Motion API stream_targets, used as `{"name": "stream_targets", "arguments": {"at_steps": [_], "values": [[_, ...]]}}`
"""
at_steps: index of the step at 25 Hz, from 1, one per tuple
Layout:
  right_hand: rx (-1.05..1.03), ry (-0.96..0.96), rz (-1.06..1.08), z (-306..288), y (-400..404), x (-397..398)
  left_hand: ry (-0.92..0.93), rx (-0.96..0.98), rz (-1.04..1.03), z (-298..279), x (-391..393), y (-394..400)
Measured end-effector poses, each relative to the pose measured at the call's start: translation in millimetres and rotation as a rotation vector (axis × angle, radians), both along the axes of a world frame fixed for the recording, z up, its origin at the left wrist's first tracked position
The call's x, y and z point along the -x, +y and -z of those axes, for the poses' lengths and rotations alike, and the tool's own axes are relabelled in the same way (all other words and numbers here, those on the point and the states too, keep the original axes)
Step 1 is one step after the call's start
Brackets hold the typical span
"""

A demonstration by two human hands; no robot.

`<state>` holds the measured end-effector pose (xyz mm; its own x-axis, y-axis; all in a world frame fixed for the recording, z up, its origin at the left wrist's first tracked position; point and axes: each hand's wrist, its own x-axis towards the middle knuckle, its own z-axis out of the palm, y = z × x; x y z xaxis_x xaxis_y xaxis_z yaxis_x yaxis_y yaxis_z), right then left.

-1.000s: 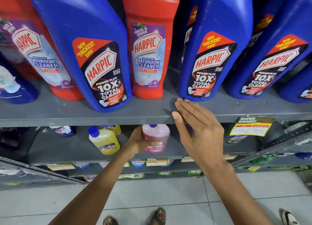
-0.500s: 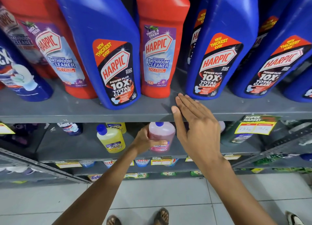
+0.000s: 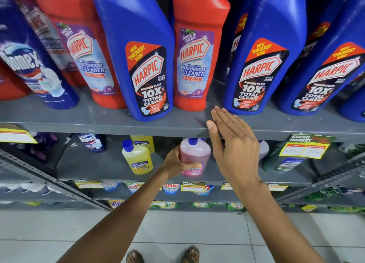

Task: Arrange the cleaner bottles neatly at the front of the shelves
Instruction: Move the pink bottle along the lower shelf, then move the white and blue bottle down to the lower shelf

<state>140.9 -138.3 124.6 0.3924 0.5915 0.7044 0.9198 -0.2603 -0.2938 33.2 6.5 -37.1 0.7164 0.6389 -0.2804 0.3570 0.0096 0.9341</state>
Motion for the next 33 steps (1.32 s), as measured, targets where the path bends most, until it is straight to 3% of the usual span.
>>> {"name": "stream_targets", "arguments": {"at_steps": [3, 7, 10, 13, 18, 21, 25, 28, 33], "values": [[-0.009, 0.015, -0.014, 0.0, -0.6, 1.7, 0.091, -0.059, -0.098, -1.9, 20.6, -16.5], [-0.066, 0.152, -0.004, -4.2, 1.7, 14.1, 0.042, -0.012, -0.113, -27.8, 101.3, -35.6], [-0.232, 0.249, -0.095, -3.3, 3.5, 59.1, -0.033, -0.136, -0.048, -85.6, 172.6, -16.3], [-0.277, 0.231, -0.296, 17.5, 10.2, 125.4, -0.209, -0.307, -0.219, -169.3, 232.7, 18.7], [-0.045, 0.359, -0.392, 66.7, 57.7, 224.1, -0.437, -0.687, -0.548, -263.6, 283.7, 92.8], [0.078, 0.426, -0.387, 87.9, 88.0, 257.0, -0.426, -0.647, -0.524, -286.5, 278.1, 132.1], [0.218, 0.506, -0.317, 124.5, 120.8, 272.3, -0.341, -0.502, -0.313, -303.9, 259.9, 167.7], [0.461, 0.549, -0.316, 168.6, 154.4, 270.9, -0.348, -0.437, -0.246, -306.4, 253.0, 183.8], [0.734, 0.481, -0.374, 237.0, 201.4, 261.9, -0.406, -0.44, -0.244, -301.0, 250.3, 192.3]]}}
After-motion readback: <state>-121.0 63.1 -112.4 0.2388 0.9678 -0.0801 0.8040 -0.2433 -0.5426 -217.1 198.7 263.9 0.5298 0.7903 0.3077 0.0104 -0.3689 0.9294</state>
